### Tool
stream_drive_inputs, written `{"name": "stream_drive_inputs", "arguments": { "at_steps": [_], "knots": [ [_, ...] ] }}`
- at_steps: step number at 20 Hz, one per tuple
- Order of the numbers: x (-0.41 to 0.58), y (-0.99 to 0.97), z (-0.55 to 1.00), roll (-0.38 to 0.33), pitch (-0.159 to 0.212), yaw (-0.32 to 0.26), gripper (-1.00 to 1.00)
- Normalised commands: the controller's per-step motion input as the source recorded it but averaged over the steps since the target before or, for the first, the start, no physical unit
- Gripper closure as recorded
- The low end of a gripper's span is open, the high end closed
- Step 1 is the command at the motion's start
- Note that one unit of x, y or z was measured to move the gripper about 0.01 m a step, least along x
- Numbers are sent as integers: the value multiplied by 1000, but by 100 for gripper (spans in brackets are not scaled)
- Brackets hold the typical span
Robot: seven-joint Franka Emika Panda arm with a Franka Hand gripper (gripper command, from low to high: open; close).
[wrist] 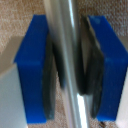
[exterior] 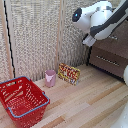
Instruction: Transport the gripper mindfully toward the orange-red bowl and clasp it to elevate with ease. Ensure your robot's arm aligns efficiently with the top drawer's opening. Carefully slide the orange-red bowl into the designated spot with precision. After confirmation, withdraw the gripper gently. Close the drawer smoothly by transitioning the gripper to its handle.
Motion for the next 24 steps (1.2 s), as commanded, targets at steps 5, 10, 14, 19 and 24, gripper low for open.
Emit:
{"name": "stream_drive_inputs", "arguments": {
  "at_steps": [5,10,14,19,24],
  "knots": [
    [197,-727,425,52,-106,140,100],
    [105,-839,398,66,-133,65,100],
    [47,-883,459,70,-74,47,100],
    [82,-887,379,77,-16,49,100],
    [142,-827,202,60,0,108,100]
  ]
}}
